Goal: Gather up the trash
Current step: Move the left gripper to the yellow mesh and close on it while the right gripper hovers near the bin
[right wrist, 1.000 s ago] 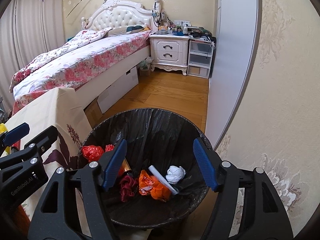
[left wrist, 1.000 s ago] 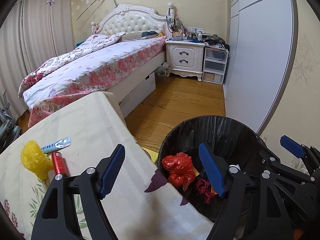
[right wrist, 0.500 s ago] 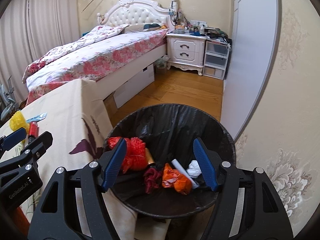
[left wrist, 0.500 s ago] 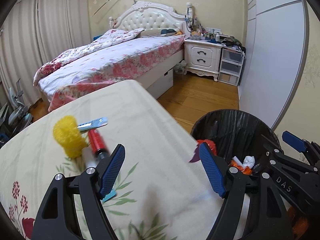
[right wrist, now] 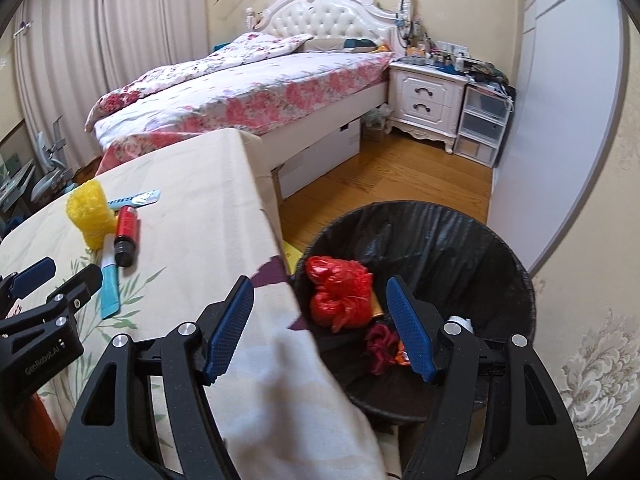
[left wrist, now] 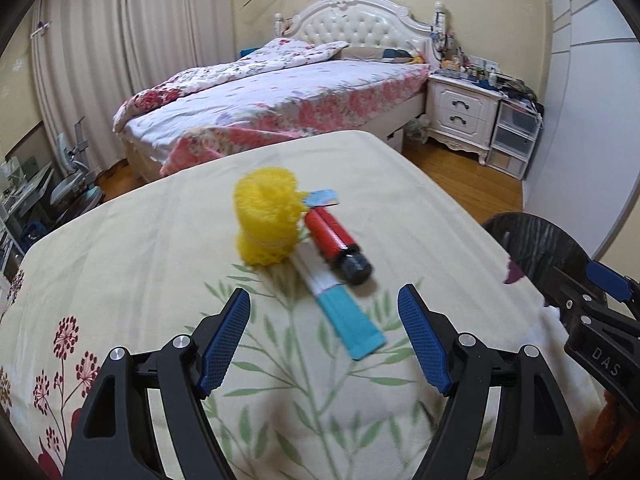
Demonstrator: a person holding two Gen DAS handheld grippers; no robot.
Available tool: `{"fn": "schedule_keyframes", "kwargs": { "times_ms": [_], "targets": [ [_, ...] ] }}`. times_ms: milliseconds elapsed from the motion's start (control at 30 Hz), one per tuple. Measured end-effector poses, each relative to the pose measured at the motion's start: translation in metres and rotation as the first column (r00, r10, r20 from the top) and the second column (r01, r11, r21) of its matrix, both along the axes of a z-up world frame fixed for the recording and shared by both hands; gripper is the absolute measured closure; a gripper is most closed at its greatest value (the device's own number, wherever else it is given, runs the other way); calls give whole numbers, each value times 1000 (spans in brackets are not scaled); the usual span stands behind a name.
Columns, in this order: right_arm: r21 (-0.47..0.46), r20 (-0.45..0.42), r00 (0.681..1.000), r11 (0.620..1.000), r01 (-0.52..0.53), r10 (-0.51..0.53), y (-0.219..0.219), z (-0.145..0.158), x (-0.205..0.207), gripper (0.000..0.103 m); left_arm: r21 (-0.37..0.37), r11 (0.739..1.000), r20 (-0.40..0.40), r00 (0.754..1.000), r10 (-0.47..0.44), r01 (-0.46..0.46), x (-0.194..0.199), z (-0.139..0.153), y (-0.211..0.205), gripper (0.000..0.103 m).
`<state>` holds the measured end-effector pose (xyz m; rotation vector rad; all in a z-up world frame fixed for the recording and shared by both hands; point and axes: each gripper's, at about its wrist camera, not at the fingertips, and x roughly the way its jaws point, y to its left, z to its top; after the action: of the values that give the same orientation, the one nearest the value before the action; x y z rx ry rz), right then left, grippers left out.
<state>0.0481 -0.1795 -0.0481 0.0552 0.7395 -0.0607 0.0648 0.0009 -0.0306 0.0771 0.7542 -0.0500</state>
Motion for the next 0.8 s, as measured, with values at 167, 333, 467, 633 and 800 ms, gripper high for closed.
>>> {"fn": "schedule_keyframes", "kwargs": {
  "times_ms": [167, 333, 467, 633, 800],
  "targets": [
    [12, -14, 999, 999, -44, 44, 18, 0, 16, 36, 2, 1000, 4, 1000, 23, -23, 13, 1, 12, 29],
    [13, -22, 997, 997, -70, 70, 28, 0, 32, 36, 7, 999, -3, 999, 35, -35, 29, -2, 19, 29],
    [16, -30, 996, 996, -85, 85, 34, -1, 45, 36, 5, 999, -16, 999, 43, -43, 43, -5, 25, 29],
    [20, -34, 994, 995, -99, 99, 40, -2, 58, 36, 8, 999, -11, 999, 52, -52, 55, -3, 28, 29],
    [26, -37, 993, 994, -110, 111, 45, -2, 69, 36, 7, 998, -4, 998, 56, -56, 67, -3, 32, 29]
  ]
}}
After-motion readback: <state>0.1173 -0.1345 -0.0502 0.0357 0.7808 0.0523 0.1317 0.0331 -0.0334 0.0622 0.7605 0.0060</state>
